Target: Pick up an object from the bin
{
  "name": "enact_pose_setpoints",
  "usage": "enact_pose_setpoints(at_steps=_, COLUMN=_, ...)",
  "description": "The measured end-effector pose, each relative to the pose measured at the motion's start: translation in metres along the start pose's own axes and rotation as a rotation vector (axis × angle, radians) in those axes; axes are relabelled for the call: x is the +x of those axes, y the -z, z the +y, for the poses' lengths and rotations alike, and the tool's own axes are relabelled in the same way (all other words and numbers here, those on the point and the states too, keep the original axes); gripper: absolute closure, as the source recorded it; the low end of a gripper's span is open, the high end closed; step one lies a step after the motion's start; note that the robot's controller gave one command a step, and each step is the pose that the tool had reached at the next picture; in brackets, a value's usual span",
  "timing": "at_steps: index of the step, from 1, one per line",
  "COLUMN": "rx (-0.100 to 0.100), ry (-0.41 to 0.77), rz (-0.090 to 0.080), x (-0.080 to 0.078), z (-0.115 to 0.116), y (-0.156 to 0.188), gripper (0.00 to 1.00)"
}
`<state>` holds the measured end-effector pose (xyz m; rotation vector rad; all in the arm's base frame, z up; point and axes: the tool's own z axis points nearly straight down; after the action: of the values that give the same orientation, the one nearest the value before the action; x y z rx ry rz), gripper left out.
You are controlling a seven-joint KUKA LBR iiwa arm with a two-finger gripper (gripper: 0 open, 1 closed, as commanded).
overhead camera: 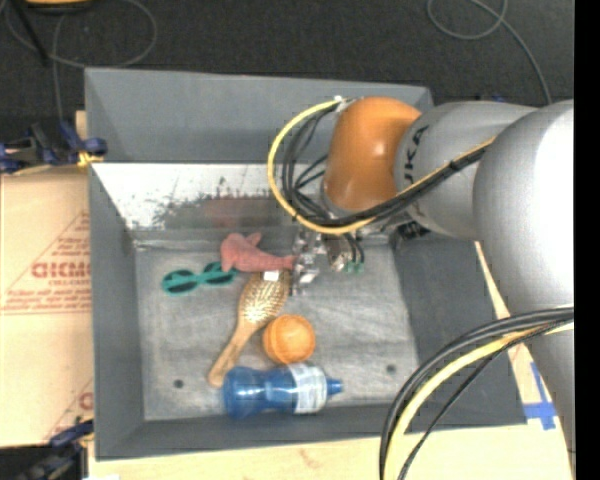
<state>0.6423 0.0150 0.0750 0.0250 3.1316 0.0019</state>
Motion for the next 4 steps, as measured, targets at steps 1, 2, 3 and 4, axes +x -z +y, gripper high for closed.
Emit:
enact_pose_setpoints(at_steps=1, rx=0.000, ry=0.000, rz=0.000, x=0.000, z=0.000, y=0.000, gripper=1.00)
enact_pose_setpoints(at_steps=2, rx=-0.001, ry=-0.006, rz=0.013, x=0.005, z=0.000, y=0.041, gripper=1.00)
enact_pose_setpoints(at_steps=3, rx=-0.001, ry=-0.076, rz=-0.001, x=0.001, z=-0.007, y=0.075, gripper=1.00)
enact_pose_setpoints(at_steps=4, rx=0.004, ry=-0.055, rz=0.004, x=0.005, z=-0.008, y=0.089, gripper=1.00)
